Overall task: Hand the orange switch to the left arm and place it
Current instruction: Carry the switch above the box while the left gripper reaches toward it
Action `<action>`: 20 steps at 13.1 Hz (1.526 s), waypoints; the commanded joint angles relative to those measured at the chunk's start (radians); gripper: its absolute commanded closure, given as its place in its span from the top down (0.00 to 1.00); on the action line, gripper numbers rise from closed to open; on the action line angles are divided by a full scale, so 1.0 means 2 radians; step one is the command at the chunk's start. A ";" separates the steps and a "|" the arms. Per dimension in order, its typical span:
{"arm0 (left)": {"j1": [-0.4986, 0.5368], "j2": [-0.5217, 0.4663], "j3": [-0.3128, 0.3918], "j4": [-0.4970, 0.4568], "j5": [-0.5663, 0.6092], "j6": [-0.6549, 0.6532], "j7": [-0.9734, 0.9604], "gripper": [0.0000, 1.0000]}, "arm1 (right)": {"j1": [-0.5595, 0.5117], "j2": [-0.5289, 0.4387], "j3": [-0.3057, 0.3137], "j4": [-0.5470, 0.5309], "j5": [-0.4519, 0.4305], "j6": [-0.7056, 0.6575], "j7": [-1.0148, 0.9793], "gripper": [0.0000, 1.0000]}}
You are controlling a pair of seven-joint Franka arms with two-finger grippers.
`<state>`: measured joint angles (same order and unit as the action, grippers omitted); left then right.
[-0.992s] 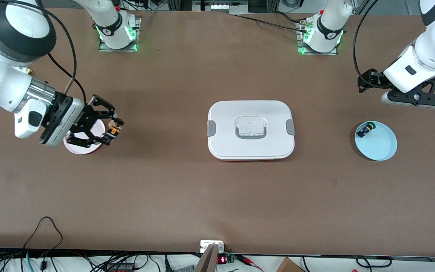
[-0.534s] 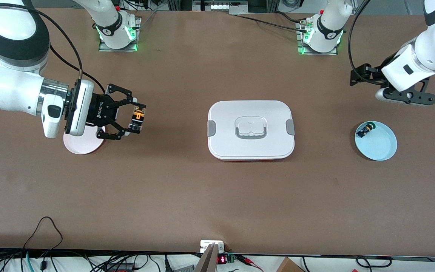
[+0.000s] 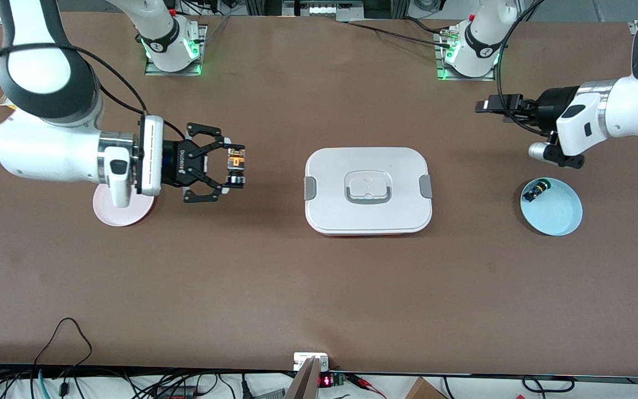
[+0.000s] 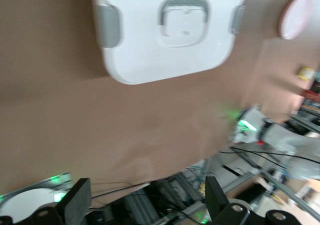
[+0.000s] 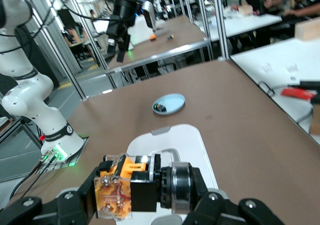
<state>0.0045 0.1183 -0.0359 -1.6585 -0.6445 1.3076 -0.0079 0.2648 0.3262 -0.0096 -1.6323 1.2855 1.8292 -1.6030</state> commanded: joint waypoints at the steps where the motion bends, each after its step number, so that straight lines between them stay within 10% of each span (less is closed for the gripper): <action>1: 0.002 0.008 -0.003 0.006 -0.092 -0.013 0.002 1.00 | 0.022 0.018 -0.001 -0.007 0.074 -0.008 -0.058 0.15; 8: -0.031 0.021 -0.067 -0.023 -0.281 0.159 0.002 1.00 | 0.124 0.058 -0.004 0.002 0.255 0.081 -0.079 0.15; 20: -0.079 0.058 -0.073 -0.034 -0.379 0.298 0.033 0.94 | 0.145 0.055 -0.004 0.027 0.280 0.126 -0.078 0.16</action>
<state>-0.1314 0.2162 -0.1845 -1.7489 -1.3669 1.8721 0.0131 0.5458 0.4404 -0.0134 -1.5885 1.8218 2.0658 -1.7518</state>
